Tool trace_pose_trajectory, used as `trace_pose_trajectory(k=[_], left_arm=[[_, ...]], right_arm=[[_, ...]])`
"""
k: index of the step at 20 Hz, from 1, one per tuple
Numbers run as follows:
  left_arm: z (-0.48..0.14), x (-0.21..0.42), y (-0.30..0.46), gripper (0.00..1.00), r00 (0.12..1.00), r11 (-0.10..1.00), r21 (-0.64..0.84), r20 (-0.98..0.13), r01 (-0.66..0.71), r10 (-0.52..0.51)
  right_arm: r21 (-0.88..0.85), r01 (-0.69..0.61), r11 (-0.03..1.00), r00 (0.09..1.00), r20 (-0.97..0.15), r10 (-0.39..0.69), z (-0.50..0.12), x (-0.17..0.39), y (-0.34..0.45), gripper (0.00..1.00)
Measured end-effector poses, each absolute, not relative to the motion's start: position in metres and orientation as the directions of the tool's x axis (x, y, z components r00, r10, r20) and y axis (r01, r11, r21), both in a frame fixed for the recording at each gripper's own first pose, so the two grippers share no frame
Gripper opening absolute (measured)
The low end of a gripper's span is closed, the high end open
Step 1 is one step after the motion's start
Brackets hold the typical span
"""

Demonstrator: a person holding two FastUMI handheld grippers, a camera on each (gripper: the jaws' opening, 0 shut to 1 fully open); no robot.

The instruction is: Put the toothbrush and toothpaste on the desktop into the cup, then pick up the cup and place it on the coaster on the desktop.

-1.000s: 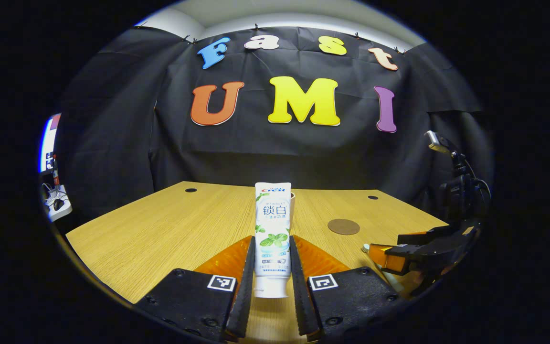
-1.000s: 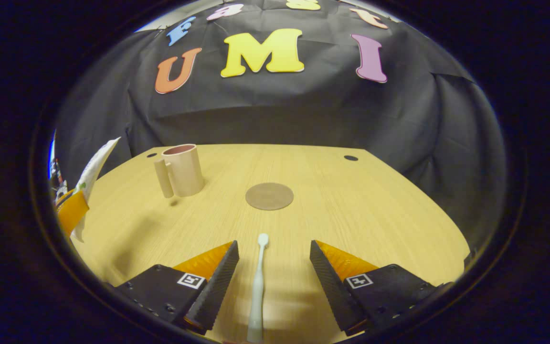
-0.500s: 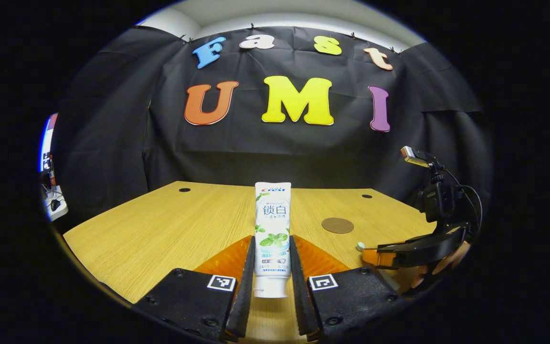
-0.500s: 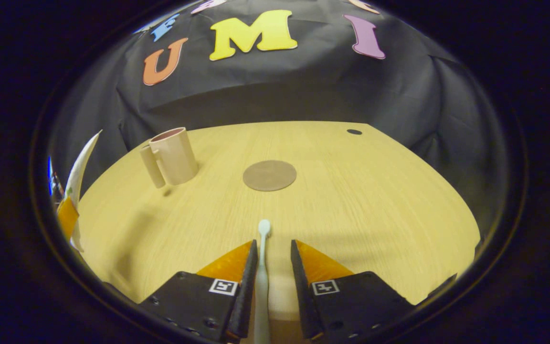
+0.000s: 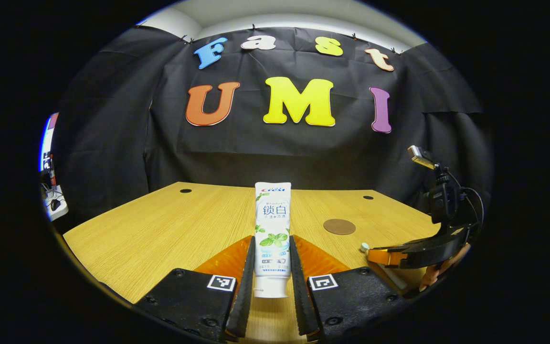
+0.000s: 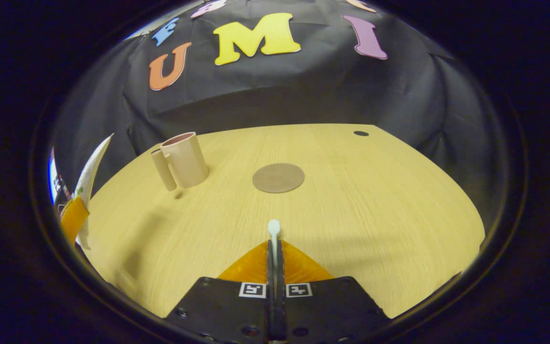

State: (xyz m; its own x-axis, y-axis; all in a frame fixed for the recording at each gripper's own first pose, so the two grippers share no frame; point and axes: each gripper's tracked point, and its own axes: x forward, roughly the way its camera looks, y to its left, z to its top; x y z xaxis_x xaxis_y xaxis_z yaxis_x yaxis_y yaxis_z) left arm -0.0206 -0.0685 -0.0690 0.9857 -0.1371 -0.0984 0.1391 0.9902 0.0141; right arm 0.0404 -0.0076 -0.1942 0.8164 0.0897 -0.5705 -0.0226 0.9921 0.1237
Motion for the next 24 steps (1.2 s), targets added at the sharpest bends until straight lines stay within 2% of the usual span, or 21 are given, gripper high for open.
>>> trace_pose_trajectory(k=[4,7,9,13,20,24], left_arm=[[-0.059,-0.006,-0.062,0.41,0.990,0.993,0.011,-0.085,0.118,-0.116],[-0.044,0.009,-0.065,0.41,0.991,0.993,-0.006,-0.069,0.116,-0.116],[-0.030,0.018,-0.070,0.41,0.990,0.991,-0.012,-0.043,0.132,-0.133],[0.009,0.046,-0.069,0.41,0.990,0.990,-0.012,0.033,0.139,-0.138],[0.061,0.107,-0.074,0.41,0.980,0.984,0.012,0.095,0.175,-0.176],[0.070,0.136,-0.091,0.41,0.973,0.977,0.005,0.088,0.213,-0.212]], right_arm=[[0.107,-0.023,0.994,0.892,-0.446,0.068,-0.153,0.033,-0.018,0.00],[0.119,-0.036,0.992,0.948,-0.310,0.072,-0.111,0.025,-0.020,0.00],[0.149,-0.060,0.987,0.962,-0.256,0.097,-0.090,0.015,-0.016,0.00],[0.124,-0.052,0.991,0.981,-0.180,0.074,-0.064,0.006,-0.025,0.00],[0.109,-0.052,0.993,0.976,-0.205,0.074,-0.073,0.010,-0.027,0.00],[0.113,-0.037,0.993,0.975,-0.213,0.061,-0.076,0.014,-0.033,0.00]])
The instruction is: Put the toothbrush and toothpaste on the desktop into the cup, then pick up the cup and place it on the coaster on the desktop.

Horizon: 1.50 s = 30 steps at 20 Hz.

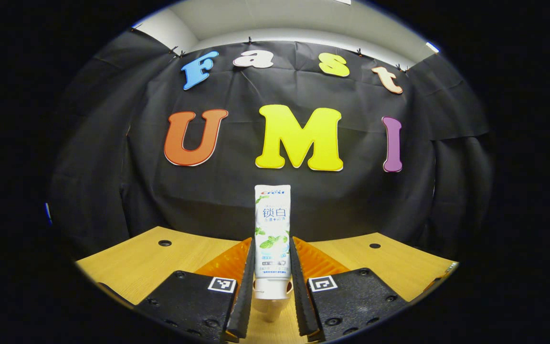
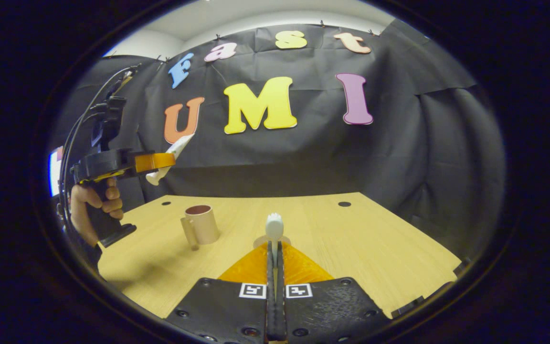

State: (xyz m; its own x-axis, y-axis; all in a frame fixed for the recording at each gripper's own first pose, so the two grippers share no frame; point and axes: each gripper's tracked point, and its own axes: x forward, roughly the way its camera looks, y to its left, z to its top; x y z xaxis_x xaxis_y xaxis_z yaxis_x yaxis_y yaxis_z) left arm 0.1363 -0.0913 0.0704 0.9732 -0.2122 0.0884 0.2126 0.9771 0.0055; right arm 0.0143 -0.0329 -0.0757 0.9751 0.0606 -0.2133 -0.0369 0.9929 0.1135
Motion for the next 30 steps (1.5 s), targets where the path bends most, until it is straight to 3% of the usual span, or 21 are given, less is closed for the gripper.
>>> trace_pose_trajectory(k=[9,10,11,12,13,29,30], left_arm=[[0.019,0.203,-0.090,0.41,0.983,0.983,-0.031,0.012,0.183,-0.183],[0.016,0.206,-0.092,0.46,0.983,0.982,-0.032,0.008,0.186,-0.186],[0.014,0.208,-0.096,0.41,0.981,0.981,-0.036,0.006,0.193,-0.193],[0.012,0.208,-0.097,0.46,0.981,0.980,-0.037,0.002,0.195,-0.195],[0.011,0.208,-0.098,0.42,0.980,0.979,-0.037,-0.004,0.200,-0.200],[0.009,0.211,-0.093,0.44,0.982,0.982,-0.028,-0.009,0.189,-0.190],[0.010,0.211,-0.094,0.51,0.981,0.981,-0.024,-0.006,0.192,-0.192]], right_arm=[[0.087,-0.031,0.996,0.984,-0.174,0.046,-0.066,0.013,-0.038,0.00],[0.087,-0.034,0.996,0.984,-0.173,0.049,-0.066,0.013,-0.037,0.00],[0.087,-0.035,0.996,0.983,-0.175,0.050,-0.066,0.012,-0.037,0.00],[0.088,-0.036,0.995,0.983,-0.177,0.051,-0.067,0.012,-0.037,0.00],[0.090,-0.035,0.995,0.983,-0.179,0.051,-0.068,0.013,-0.037,0.00],[0.106,-0.027,0.994,0.979,-0.199,0.048,-0.072,0.016,-0.042,0.00],[0.105,-0.026,0.994,0.978,-0.201,0.047,-0.075,0.014,-0.043,0.00]])
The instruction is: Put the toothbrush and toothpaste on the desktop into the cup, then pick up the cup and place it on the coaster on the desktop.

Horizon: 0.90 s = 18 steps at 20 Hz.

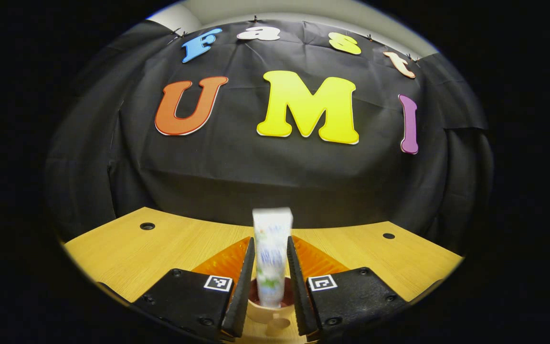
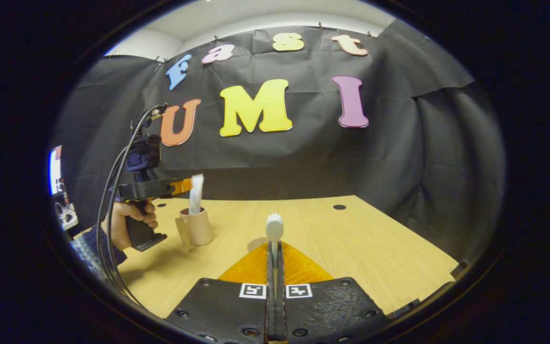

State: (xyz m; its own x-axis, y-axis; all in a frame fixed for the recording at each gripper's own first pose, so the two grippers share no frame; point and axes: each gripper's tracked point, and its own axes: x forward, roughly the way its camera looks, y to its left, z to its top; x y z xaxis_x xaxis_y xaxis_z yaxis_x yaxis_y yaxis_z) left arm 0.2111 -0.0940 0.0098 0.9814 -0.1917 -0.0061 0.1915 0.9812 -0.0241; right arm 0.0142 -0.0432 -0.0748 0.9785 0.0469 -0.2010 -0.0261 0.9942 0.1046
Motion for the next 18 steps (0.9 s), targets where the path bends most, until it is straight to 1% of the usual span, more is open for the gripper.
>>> trace_pose_trajectory(k=[1,2,3,6,7,8,9,10,14,18], left_arm=[[0.010,0.213,-0.095,0.41,0.981,0.981,-0.018,-0.011,0.194,-0.194],[0.007,0.211,-0.094,0.51,0.982,0.982,-0.012,-0.018,0.190,-0.191],[0.005,0.211,-0.093,0.40,0.982,0.982,-0.011,-0.026,0.187,-0.187],[0.003,0.204,-0.091,0.42,0.982,0.983,-0.028,-0.039,0.182,-0.183],[0.002,0.201,-0.088,0.59,0.984,0.984,-0.030,-0.047,0.173,-0.174],[0.002,0.199,-0.086,0.56,0.984,0.985,-0.032,-0.054,0.167,-0.168],[0.003,0.194,-0.083,0.96,0.985,0.986,-0.037,-0.054,0.161,-0.163],[0.005,0.191,-0.082,0.91,0.986,0.987,-0.037,-0.045,0.159,-0.161],[0.006,0.175,-0.069,0.98,0.989,0.989,-0.008,-0.019,0.150,-0.150],[-0.003,0.154,-0.053,0.98,0.989,0.989,-0.028,-0.017,0.145,-0.146]], right_arm=[[0.103,-0.027,0.994,0.978,-0.202,0.047,-0.074,0.017,-0.043,0.00],[0.103,-0.028,0.994,0.978,-0.204,0.048,-0.073,0.021,-0.040,0.00],[0.103,-0.028,0.994,0.978,-0.204,0.049,-0.072,0.021,-0.039,0.00],[0.099,-0.031,0.995,0.978,-0.201,0.051,-0.072,0.019,-0.038,0.00],[0.100,-0.032,0.994,0.978,-0.202,0.052,-0.072,0.018,-0.038,0.00],[0.104,-0.035,0.994,0.978,-0.199,0.055,-0.071,0.017,-0.037,0.00],[0.104,-0.037,0.994,0.979,-0.197,0.057,-0.069,0.018,-0.035,0.00],[0.101,-0.038,0.994,0.979,-0.194,0.057,-0.068,0.020,-0.034,0.00],[0.082,-0.051,0.995,0.983,-0.170,0.064,-0.051,0.030,-0.021,0.00],[0.078,-0.083,0.994,0.986,-0.138,0.093,-0.024,0.044,0.003,0.00]])
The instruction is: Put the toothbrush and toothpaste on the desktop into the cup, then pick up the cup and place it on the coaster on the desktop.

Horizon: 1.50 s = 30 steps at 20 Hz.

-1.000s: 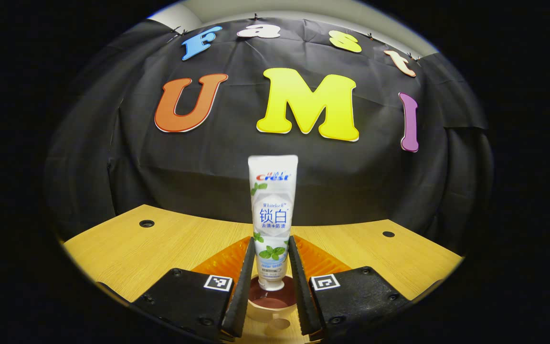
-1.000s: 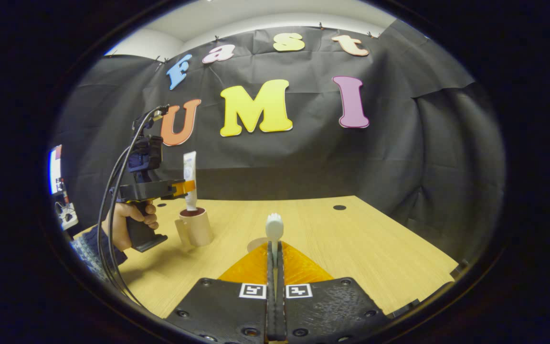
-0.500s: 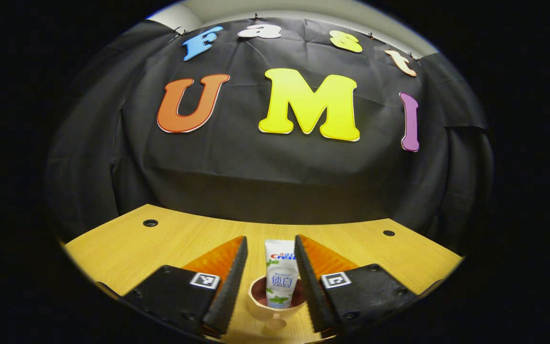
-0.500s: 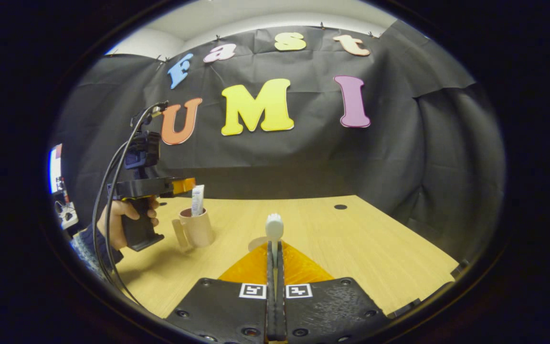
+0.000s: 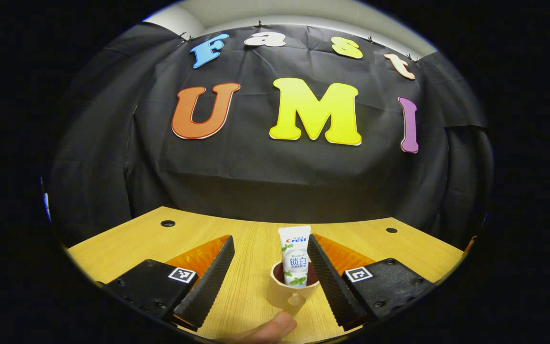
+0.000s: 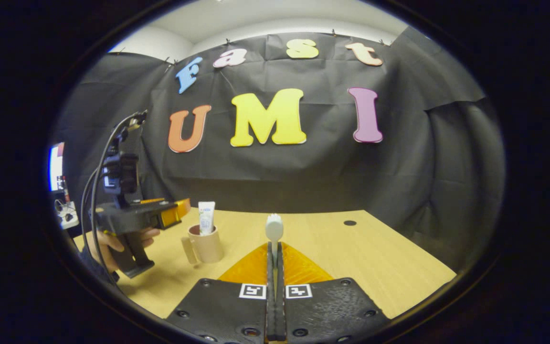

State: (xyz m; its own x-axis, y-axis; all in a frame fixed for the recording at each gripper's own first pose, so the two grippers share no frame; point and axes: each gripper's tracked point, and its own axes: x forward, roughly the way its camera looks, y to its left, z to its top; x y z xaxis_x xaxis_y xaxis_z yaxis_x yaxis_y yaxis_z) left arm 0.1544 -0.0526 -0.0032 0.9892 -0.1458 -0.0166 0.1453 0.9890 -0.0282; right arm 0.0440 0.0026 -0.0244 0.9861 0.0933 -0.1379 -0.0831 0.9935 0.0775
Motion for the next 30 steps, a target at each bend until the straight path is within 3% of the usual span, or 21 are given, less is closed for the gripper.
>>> trace_pose_trajectory(k=[7,17,30], left_arm=[[-0.034,0.115,-0.025,0.97,0.989,0.990,-0.031,-0.046,0.140,-0.141],[-0.044,0.056,-0.013,0.97,0.989,0.989,-0.007,-0.018,0.149,-0.149],[-0.047,0.046,0.001,0.97,0.989,0.989,-0.003,0.000,0.148,-0.148]], right_arm=[[0.074,-0.136,0.988,0.987,-0.075,0.142,0.035,0.091,0.059,0.00],[0.122,-0.199,0.972,0.975,-0.078,0.210,0.082,0.165,0.149,0.00],[0.104,-0.224,0.969,0.952,-0.188,0.241,0.049,0.199,0.197,0.04]])
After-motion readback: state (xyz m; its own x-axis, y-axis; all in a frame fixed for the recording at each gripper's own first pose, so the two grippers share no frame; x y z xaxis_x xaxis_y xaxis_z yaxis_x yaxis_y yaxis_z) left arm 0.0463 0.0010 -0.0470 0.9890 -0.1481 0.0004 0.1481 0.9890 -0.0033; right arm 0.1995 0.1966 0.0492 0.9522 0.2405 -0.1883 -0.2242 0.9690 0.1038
